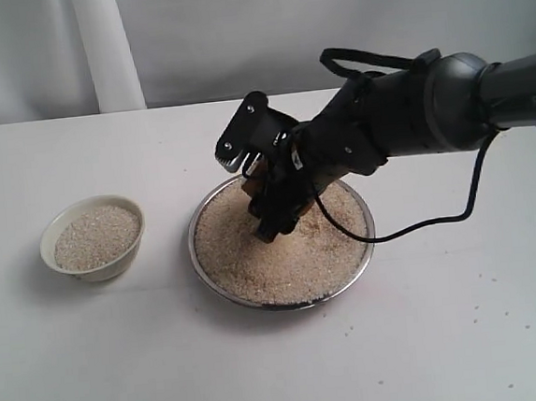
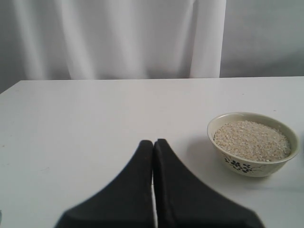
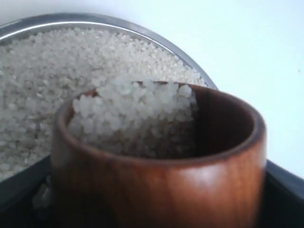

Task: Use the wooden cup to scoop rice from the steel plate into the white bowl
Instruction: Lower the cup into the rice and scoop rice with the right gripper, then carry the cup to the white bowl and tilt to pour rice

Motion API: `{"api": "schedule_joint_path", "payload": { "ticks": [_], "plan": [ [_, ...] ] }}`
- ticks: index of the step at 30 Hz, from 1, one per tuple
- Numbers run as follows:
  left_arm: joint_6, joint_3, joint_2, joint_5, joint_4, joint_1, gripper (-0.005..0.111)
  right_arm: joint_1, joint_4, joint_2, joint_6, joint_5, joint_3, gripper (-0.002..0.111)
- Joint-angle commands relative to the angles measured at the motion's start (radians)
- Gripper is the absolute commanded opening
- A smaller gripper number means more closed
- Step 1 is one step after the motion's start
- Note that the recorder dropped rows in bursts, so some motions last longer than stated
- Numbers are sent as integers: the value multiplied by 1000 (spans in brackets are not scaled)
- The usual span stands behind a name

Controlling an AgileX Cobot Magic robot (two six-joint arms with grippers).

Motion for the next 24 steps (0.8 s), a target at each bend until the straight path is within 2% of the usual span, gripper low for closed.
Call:
{"api": "schedule_joint_path", "payload": {
  "ticks": [1,7,19,24],
  "plan": [
    [-4,2,-3,-6,0,-3,0,-2,26,-33,5,-6,3,0],
    [-4,2,-3,-6,0,-3,0,-1,82,-58,5,-111,26,0],
    [-4,2,-3,-6,0,-3,0,1,126,-60,43,-541,155,0],
    [-4,2,-3,-6,0,-3,0,52,116,-46,56,-486,62,0]
  ]
}}
